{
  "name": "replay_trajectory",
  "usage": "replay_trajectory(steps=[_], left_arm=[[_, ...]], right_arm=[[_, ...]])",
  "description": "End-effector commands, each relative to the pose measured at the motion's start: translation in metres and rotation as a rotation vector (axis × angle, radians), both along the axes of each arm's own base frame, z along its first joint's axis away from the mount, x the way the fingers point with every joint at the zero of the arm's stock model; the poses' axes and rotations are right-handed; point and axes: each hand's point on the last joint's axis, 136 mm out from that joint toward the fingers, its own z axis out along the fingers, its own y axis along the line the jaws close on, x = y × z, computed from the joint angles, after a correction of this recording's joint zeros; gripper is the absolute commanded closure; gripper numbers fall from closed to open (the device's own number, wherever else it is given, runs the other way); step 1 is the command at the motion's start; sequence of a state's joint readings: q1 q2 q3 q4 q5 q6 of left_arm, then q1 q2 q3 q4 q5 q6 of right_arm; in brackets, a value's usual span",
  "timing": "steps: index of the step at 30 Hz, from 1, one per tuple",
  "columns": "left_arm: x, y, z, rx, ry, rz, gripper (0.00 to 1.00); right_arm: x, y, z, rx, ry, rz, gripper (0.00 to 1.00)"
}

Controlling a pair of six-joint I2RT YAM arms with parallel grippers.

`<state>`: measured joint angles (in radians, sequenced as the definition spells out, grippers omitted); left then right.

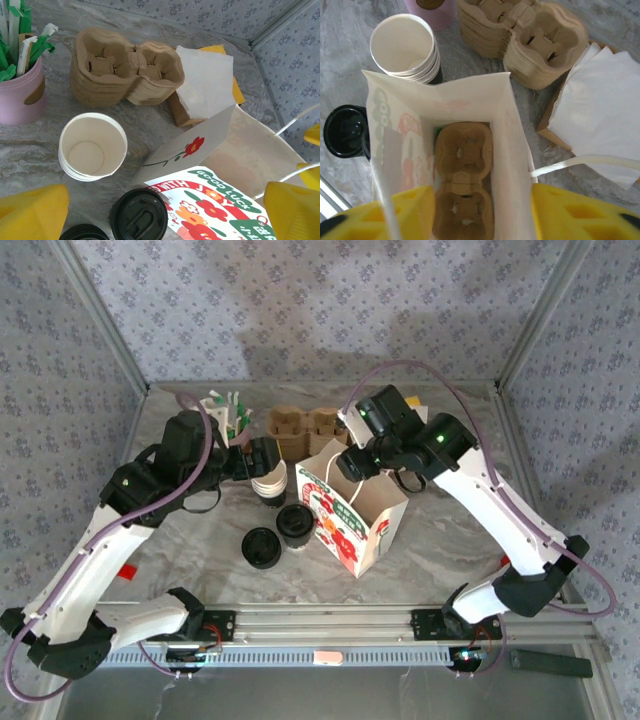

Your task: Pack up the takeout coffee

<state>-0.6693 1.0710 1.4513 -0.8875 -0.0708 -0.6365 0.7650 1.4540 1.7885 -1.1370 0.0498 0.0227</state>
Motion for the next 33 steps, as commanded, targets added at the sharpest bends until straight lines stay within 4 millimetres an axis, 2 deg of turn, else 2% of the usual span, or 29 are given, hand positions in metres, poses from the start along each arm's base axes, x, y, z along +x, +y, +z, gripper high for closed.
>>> replay_trajectory(steps=[1,7,9,11,14,18,21,24,27,31,33], left_arm=[[-0.003,0.004,0.013,-0.041,-0.033,0.007,0.0],[-0.004,0.004,0.013,-0.031,-0.029,0.003,0.0],[-0.003,0.003,0.013,-0.029,-0.027,0.003,0.0],[-0.002,0.002,0.013,-0.029,-0.028,0.0,0.0],[-0.001,0.001,0.015,-0.032,-0.031,-0.003,0.0],[-0.001,0.0,0.017,-0.034,-0.034,-0.004,0.01],[-0.001,0.0,0.018,-0.037,-0.033,-0.003,0.0],[-0.002,0.001,0.019,-0.037,-0.034,-0.001,0.0],[-0.003,0.003,0.019,-0.037,-0.034,0.002,0.0],[-0.001,0.001,0.018,-0.035,-0.033,-0.003,0.0],[0.0,-0.002,0.017,-0.036,-0.03,-0.011,0.0]], right_arm=[[-0.009,-0.001,0.032,0.071,-0.038,0.014,0.36],[-0.033,-0.004,0.093,0.217,-0.172,0.111,0.22],[-0.035,-0.01,0.109,0.252,-0.231,0.103,0.19],[-0.026,-0.022,0.119,0.243,-0.305,0.046,0.15],[-0.013,-0.035,0.11,0.154,-0.332,0.011,0.14],[0.012,-0.038,0.076,0.002,-0.29,-0.018,0.15],[0.032,-0.037,0.053,-0.047,-0.245,-0.042,0.18],[0.042,-0.031,0.031,-0.049,-0.172,-0.042,0.29],[0.044,-0.027,0.018,-0.034,-0.108,-0.053,0.52],[0.044,-0.035,0.015,-0.029,-0.097,-0.093,0.83],[0.043,-0.041,0.018,-0.019,-0.108,-0.11,0.93]])
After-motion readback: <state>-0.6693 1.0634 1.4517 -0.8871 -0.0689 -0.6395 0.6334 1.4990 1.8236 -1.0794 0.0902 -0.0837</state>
